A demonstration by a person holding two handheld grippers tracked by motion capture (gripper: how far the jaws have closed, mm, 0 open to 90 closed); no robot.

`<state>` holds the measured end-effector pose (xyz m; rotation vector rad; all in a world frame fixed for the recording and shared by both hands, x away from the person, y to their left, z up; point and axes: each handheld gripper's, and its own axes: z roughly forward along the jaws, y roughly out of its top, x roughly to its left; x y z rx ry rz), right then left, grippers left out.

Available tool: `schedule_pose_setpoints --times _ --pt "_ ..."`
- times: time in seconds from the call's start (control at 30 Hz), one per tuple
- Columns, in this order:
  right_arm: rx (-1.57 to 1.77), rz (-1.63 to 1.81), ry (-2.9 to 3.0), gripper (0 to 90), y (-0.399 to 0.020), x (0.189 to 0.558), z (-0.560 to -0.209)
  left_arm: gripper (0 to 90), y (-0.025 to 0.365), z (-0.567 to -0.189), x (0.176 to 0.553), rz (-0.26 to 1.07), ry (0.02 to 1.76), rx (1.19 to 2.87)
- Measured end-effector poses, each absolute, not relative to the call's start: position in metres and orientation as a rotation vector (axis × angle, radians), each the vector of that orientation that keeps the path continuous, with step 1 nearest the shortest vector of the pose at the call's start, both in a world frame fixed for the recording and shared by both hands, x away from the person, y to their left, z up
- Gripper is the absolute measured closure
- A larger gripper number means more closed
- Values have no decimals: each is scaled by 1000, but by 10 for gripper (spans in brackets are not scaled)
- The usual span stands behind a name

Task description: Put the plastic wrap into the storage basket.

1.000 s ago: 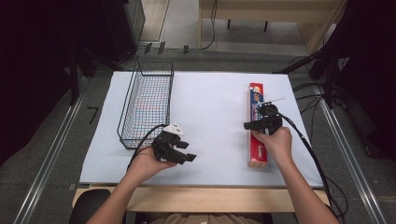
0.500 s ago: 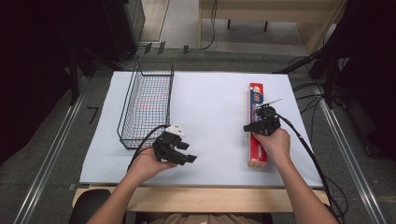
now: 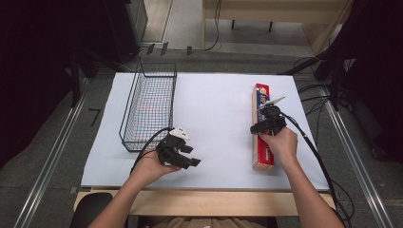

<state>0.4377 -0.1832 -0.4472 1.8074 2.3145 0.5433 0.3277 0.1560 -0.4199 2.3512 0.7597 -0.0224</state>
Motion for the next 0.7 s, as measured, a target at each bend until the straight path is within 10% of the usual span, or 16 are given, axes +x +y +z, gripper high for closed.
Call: schedule_pose_setpoints --times 0.7 --pt "1630 634 2364 416 -200 432 -425 393 160 -415 327 3 753 2337"
